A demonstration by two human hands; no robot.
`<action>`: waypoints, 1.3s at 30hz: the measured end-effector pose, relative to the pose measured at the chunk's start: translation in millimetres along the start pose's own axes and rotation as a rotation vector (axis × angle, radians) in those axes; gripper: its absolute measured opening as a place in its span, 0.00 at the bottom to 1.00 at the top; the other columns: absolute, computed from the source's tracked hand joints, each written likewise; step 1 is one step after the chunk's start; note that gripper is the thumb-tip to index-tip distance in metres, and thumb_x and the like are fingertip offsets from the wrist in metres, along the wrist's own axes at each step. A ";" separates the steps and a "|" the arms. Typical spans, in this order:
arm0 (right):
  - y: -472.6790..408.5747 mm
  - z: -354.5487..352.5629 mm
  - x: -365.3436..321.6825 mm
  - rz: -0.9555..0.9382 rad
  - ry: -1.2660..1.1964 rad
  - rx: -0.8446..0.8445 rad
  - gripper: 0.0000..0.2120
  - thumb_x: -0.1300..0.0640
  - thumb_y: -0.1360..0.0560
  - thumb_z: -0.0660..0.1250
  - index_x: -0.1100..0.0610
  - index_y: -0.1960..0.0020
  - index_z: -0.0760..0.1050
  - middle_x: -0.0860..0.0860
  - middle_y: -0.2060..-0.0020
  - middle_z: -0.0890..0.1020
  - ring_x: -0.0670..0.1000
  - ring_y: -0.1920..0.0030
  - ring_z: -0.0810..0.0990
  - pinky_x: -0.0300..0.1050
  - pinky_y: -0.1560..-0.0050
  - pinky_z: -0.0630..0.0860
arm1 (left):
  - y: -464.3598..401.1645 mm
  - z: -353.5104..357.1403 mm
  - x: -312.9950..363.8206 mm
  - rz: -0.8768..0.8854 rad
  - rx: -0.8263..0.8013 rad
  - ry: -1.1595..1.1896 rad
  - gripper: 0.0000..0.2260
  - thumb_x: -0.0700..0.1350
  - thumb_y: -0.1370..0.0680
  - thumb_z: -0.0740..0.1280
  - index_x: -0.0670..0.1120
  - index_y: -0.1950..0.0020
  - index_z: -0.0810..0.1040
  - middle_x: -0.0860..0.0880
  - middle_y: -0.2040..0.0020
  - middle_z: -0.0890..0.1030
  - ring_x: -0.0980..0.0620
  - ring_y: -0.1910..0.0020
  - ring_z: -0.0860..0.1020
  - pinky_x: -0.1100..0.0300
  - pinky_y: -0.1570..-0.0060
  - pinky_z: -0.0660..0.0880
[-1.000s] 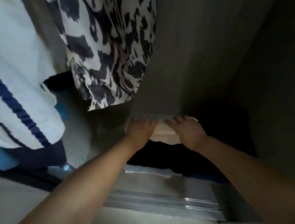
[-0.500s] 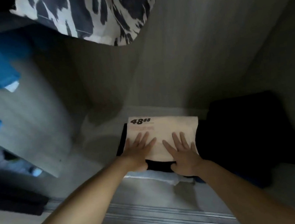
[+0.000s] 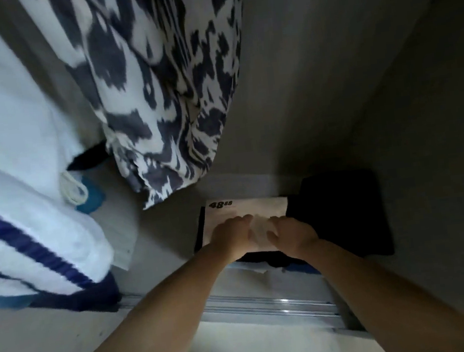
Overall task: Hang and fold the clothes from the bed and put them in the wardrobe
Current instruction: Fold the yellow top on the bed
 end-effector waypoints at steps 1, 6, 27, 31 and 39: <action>13.6 -16.0 -1.3 0.026 -0.026 0.023 0.20 0.48 0.18 0.53 0.58 0.31 0.67 0.58 0.41 0.78 0.57 0.42 0.77 0.49 0.45 0.75 | 11.0 -13.6 10.1 -0.011 0.010 0.028 0.20 0.46 0.19 0.56 0.45 0.27 0.64 0.43 0.35 0.75 0.44 0.38 0.74 0.53 0.45 0.73; 86.3 -97.0 -10.1 0.115 -0.031 0.080 0.18 0.47 0.18 0.53 0.57 0.40 0.75 0.57 0.46 0.81 0.57 0.46 0.80 0.49 0.48 0.77 | 67.3 -83.0 73.0 0.042 -0.061 0.028 0.17 0.46 0.20 0.57 0.44 0.32 0.69 0.43 0.42 0.79 0.44 0.44 0.77 0.58 0.58 0.66; 441.4 -238.5 32.1 0.540 -0.280 0.329 0.18 0.44 0.21 0.54 0.54 0.51 0.77 0.54 0.51 0.82 0.59 0.50 0.80 0.45 0.58 0.73 | 265.4 -244.7 317.7 0.473 -0.139 -0.069 0.13 0.57 0.23 0.64 0.54 0.42 0.76 0.53 0.49 0.81 0.49 0.50 0.79 0.58 0.54 0.74; 545.8 -217.8 85.1 0.733 -0.358 0.371 0.20 0.44 0.21 0.54 0.56 0.48 0.78 0.56 0.48 0.81 0.59 0.46 0.79 0.48 0.49 0.75 | 302.9 -209.4 417.1 0.664 -0.199 -0.078 0.12 0.59 0.24 0.64 0.52 0.51 0.79 0.52 0.52 0.81 0.49 0.51 0.78 0.59 0.56 0.71; 782.4 -143.0 187.7 1.116 -0.483 0.473 0.19 0.46 0.20 0.53 0.55 0.54 0.78 0.52 0.55 0.82 0.55 0.54 0.80 0.50 0.53 0.78 | 391.6 -125.4 626.3 1.003 -0.293 -0.264 0.13 0.56 0.22 0.62 0.48 0.49 0.80 0.48 0.48 0.82 0.48 0.46 0.78 0.56 0.49 0.73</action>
Point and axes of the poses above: each hand's wrist, its own y-axis away from the middle knuckle, its own z-axis out of the palm, x = y × z, the point moved 7 cm from there along -y, towards the middle knuckle
